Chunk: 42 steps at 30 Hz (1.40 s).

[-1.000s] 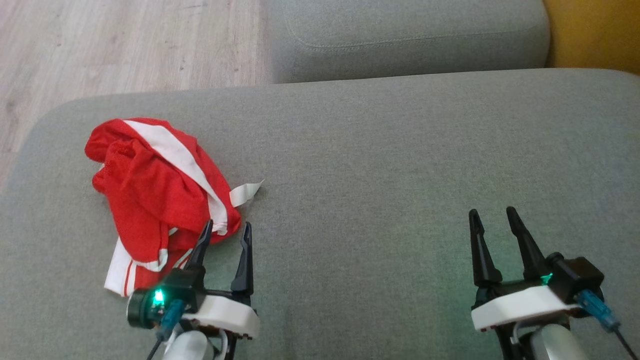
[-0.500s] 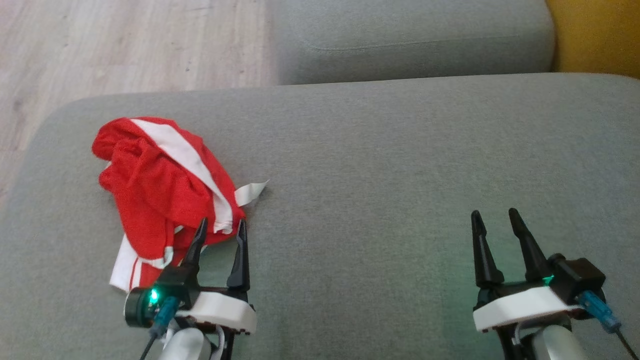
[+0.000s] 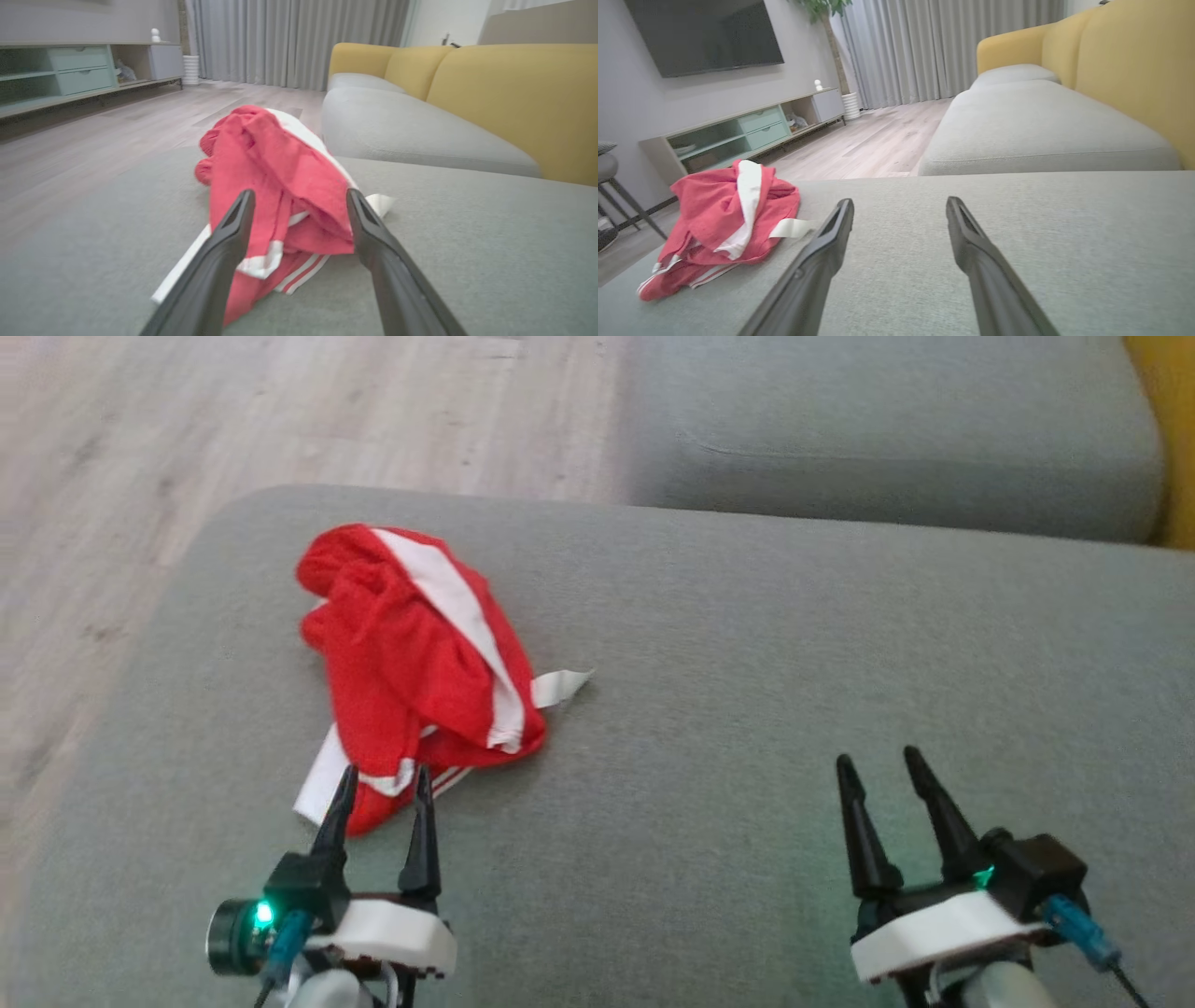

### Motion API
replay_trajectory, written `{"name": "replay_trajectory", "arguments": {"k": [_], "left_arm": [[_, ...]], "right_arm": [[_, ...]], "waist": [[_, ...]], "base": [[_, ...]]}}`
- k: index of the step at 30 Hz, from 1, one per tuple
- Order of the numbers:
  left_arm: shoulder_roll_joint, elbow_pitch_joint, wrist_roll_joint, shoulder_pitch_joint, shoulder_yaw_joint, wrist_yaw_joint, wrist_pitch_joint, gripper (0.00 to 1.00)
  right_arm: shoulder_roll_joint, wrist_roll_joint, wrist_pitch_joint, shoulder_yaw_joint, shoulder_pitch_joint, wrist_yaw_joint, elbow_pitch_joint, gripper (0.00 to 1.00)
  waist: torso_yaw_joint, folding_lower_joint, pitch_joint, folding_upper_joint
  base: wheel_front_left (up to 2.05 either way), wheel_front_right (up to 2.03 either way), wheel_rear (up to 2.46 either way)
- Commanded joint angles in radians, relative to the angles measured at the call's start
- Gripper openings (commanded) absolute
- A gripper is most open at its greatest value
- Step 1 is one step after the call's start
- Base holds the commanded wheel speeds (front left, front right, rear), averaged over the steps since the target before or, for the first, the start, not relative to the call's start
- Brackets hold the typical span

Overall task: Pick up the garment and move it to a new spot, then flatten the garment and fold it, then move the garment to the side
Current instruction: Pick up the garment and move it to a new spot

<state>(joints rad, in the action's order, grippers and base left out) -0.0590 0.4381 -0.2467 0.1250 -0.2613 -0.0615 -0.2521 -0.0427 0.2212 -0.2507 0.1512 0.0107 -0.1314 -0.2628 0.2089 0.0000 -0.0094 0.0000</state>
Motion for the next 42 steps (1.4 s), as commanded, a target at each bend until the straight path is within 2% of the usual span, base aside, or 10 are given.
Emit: {"name": "replay_trajectory", "arguments": {"k": [1,14,27,30,36,42], "left_arm": [[-0.007,-0.028,0.006,0.025,0.038,0.001,-0.010,1.00],[-0.011,-0.048,0.028,-0.026,0.079,0.007,-0.010,1.00],[-0.016,-0.037,0.034,-0.004,0.098,0.026,-0.010,1.00],[-0.044,-0.019,0.048,0.049,0.088,0.045,-0.002,1.00],[-0.098,0.014,0.050,0.251,0.066,0.112,0.131,1.00],[-0.156,0.073,0.016,0.486,0.040,0.171,0.333,1.00]], "right_arm": [[-0.008,0.005,-0.011,0.030,-0.018,0.001,0.032,1.00],[-0.008,0.026,-0.011,0.091,-0.006,0.001,0.028,1.00],[-0.008,0.033,-0.011,0.117,-0.006,0.001,0.024,1.00],[-0.008,0.022,-0.011,0.131,-0.018,0.001,0.023,1.00],[-0.008,0.014,-0.011,0.106,-0.045,0.001,0.027,1.00],[-0.008,-0.001,-0.011,0.107,-0.084,0.001,0.033,1.00]], "waist": [[0.035,0.0000,-0.012,0.0000],[0.165,0.0000,-0.031,0.0000],[0.168,0.0000,-0.022,0.0000],[0.148,0.0000,-0.002,0.0000],[0.096,0.0000,0.068,0.0000],[0.041,0.0000,0.169,0.0000]], "base": [[0.00,0.00,0.00],[0.00,0.00,0.00],[0.00,0.00,0.00],[0.00,0.00,0.00],[0.00,0.00,0.00],[0.00,0.00,0.00]]}}
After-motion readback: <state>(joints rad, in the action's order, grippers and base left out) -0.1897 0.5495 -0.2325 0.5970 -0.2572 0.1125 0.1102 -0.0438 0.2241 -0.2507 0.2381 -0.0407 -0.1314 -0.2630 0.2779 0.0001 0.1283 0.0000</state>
